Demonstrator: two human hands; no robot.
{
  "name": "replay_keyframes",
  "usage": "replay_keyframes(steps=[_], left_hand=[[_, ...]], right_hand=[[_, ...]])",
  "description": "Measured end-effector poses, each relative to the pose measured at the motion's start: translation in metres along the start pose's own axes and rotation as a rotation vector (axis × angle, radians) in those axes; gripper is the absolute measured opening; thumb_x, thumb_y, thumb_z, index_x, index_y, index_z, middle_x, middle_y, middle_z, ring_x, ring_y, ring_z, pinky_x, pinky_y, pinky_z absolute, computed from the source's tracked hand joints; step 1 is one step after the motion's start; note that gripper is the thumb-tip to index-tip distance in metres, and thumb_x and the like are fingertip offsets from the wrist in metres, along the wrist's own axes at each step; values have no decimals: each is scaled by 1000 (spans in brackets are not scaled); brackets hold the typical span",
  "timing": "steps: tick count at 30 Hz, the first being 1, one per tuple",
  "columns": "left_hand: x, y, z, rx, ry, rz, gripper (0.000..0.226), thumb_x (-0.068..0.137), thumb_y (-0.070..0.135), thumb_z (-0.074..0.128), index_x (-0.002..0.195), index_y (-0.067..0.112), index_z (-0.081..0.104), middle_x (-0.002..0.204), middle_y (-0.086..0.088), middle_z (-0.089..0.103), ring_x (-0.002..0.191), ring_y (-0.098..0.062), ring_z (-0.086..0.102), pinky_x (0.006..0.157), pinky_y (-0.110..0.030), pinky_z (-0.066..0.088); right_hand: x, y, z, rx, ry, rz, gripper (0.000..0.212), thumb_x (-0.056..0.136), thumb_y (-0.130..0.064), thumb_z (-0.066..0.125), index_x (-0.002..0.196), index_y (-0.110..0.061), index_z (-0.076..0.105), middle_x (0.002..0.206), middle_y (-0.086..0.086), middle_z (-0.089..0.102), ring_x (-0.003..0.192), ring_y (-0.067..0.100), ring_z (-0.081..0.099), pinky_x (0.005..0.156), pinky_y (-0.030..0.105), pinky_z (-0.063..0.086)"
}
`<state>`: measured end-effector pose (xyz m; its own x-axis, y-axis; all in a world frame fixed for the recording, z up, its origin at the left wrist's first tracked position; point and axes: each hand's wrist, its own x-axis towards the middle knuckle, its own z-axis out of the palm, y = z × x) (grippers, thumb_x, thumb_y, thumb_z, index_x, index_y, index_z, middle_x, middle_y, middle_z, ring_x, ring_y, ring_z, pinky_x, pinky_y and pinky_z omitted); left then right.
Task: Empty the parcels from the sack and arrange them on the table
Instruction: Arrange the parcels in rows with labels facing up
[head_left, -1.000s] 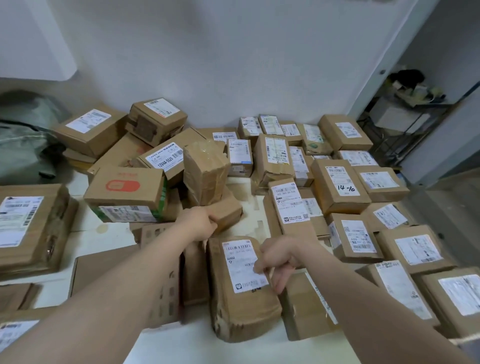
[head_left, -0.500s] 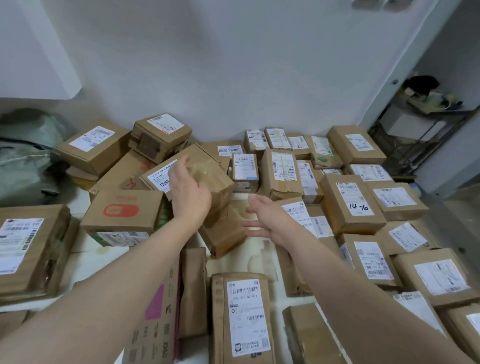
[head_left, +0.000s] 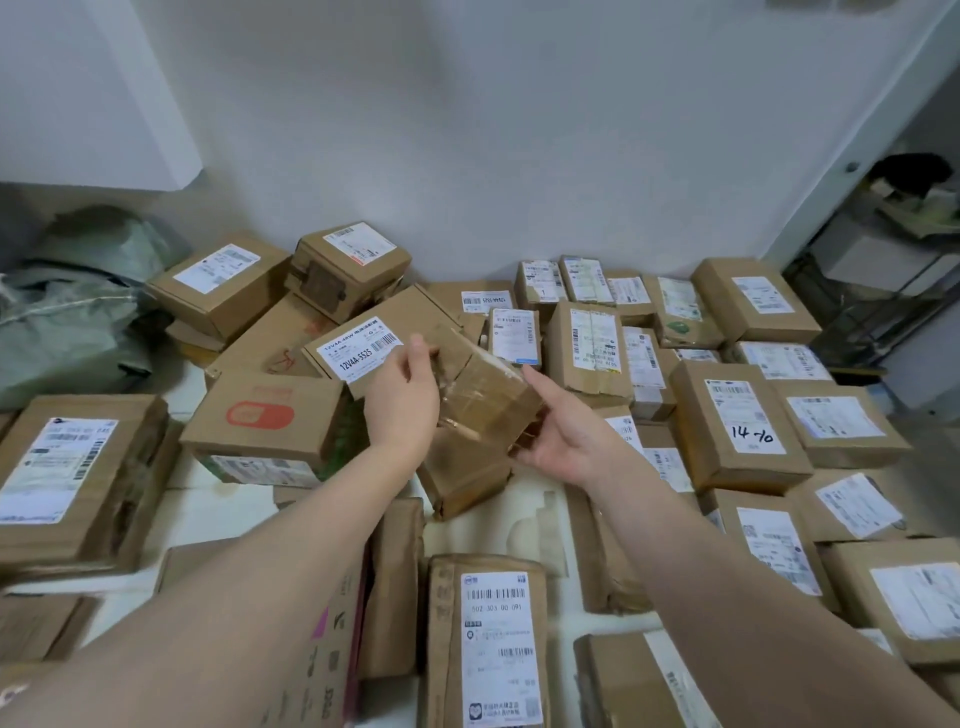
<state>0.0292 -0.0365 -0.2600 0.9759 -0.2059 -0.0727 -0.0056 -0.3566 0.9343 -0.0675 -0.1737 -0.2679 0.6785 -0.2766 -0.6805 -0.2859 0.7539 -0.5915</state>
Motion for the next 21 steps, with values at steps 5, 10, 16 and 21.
replay_keyframes(steps=[5,10,16,21], left_hand=[[-3,-20,19,-1,-69,-121,52,99,59,25,102,27,66,101,7,66,101,-20,61,97,-44,47],[1,-37,39,339,-133,-90,31,101,37,35,110,29,63,116,-1,62,104,-25,57,88,-40,49],[5,-72,58,823,-569,49,62,94,14,39,153,27,22,160,0,18,146,-26,13,117,-42,24],[6,-85,55,1143,-721,129,87,85,11,50,155,31,2,162,14,-1,149,-18,-2,119,-50,10]], right_hand=[[-6,3,-22,-33,-105,-11,49,83,-15,67,130,-11,55,131,18,60,116,38,59,90,62,47],[-4,4,-23,-405,251,-252,63,77,-19,75,127,-13,38,115,11,64,91,23,66,78,38,56],[-10,21,-22,-1270,432,-413,54,83,-38,66,119,-17,32,124,10,36,102,27,49,88,36,42],[2,35,-16,-1299,548,-278,72,81,-43,64,132,-10,26,131,16,32,117,38,46,100,44,41]])
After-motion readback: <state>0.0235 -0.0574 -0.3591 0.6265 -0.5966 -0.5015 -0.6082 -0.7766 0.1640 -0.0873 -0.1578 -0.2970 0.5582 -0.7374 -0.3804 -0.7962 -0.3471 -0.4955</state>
